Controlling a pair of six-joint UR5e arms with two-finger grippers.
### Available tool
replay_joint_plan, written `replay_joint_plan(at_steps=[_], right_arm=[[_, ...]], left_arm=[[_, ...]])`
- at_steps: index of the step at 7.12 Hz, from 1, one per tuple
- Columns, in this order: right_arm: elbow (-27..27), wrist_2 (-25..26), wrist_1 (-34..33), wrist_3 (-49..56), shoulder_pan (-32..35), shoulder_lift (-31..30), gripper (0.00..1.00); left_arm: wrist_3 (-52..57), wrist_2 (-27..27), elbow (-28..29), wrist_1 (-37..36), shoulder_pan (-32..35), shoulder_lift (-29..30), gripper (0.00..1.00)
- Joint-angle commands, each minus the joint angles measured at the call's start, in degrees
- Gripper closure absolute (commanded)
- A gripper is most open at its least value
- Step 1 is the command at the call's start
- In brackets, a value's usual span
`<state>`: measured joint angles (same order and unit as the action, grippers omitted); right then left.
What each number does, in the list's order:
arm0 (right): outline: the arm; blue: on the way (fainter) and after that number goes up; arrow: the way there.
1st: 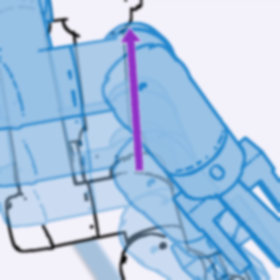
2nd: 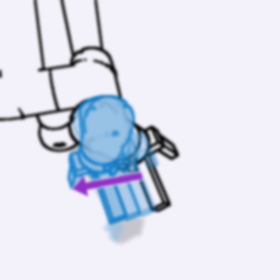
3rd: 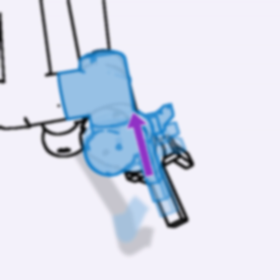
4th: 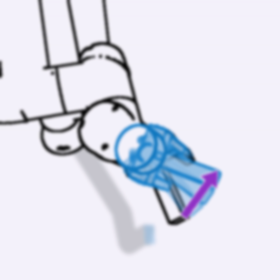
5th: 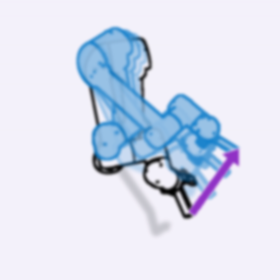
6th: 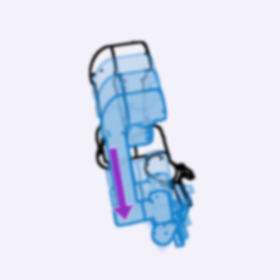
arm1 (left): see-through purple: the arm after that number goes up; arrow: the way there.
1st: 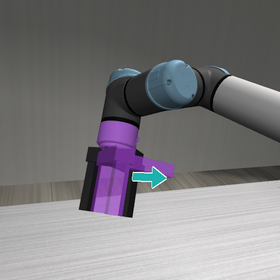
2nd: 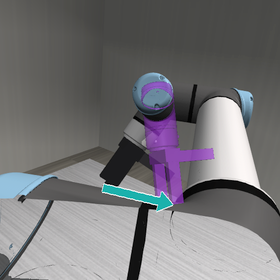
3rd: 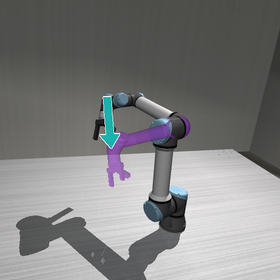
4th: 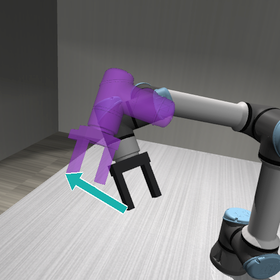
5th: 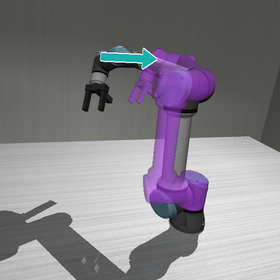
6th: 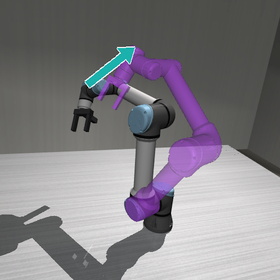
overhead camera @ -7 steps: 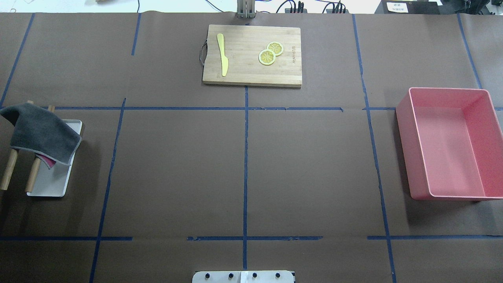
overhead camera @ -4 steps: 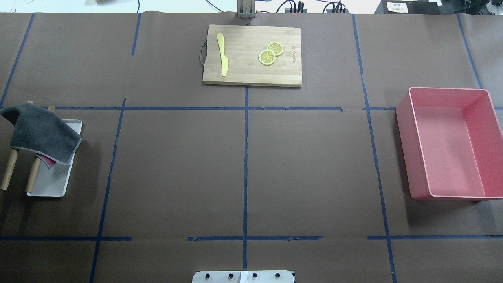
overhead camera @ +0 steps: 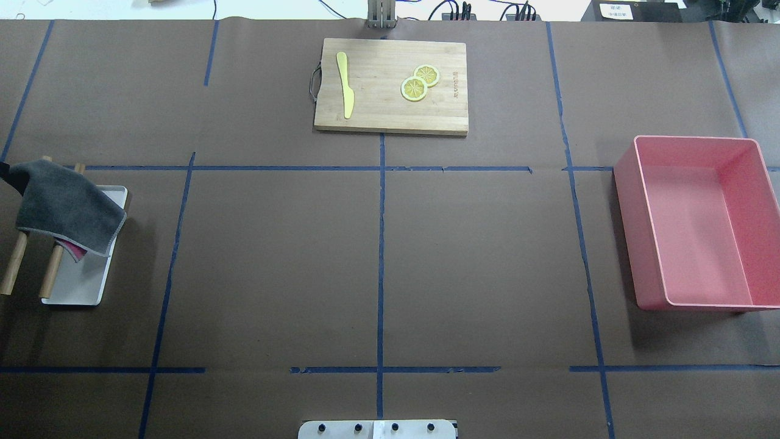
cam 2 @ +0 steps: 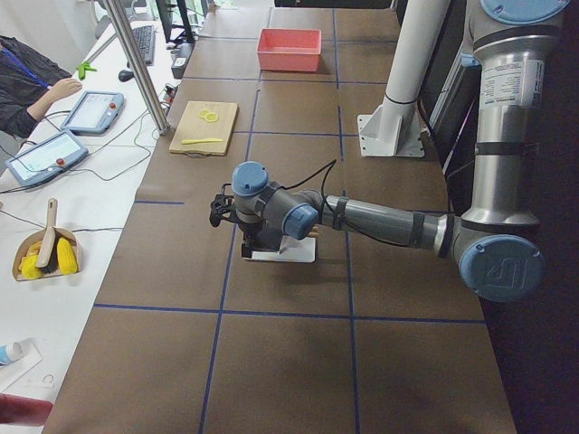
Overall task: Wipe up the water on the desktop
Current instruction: 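Close the left gripper on the grey cloth draped over the rack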
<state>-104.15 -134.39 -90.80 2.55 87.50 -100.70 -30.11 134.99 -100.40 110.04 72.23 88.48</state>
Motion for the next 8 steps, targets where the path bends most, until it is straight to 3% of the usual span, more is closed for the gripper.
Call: replay_joint_plan(at_steps=[1,5,8], right_arm=[[0.0,0.0,0.0,-0.1,0.0,0.0,0.0],[0.2,0.0,0.0,0.0,0.0,0.0,0.0],[0.2,0.2,0.0,0.0,0.0,0.0,0.0]], left_arm=[[-3.2,-0.2,-0.6,0.0,-2.9,0.0,0.0],[-3.4,-0.6,-0.7,-0.3,-4.6,0.1,0.01],[-3.5,-0.6,-0.7,-0.3,-5.6,0.5,0.43]])
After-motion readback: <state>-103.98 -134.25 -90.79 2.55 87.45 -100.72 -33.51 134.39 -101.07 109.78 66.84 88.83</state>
